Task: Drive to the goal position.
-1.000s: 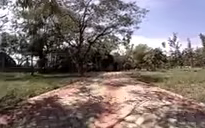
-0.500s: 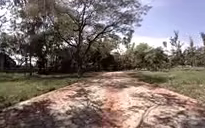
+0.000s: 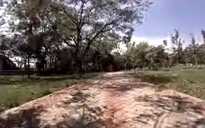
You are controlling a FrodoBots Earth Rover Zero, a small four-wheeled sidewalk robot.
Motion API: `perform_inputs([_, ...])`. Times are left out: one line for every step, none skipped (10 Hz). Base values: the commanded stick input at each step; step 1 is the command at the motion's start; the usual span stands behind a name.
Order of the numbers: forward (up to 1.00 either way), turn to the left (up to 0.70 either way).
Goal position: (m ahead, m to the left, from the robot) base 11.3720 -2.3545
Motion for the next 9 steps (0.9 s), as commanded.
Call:
perform_inputs([0.70,0.00])
perform_inputs([0.70,0.00])
perform_inputs([0.70,0.00])
perform_inputs([0.70,0.00])
perform_inputs([0.70,0.00])
perform_inputs([0.70,0.00])
perform_inputs([0.70,-0.04])
perform_inputs([0.70,-0.11])
perform_inputs([0.70,-0.20])
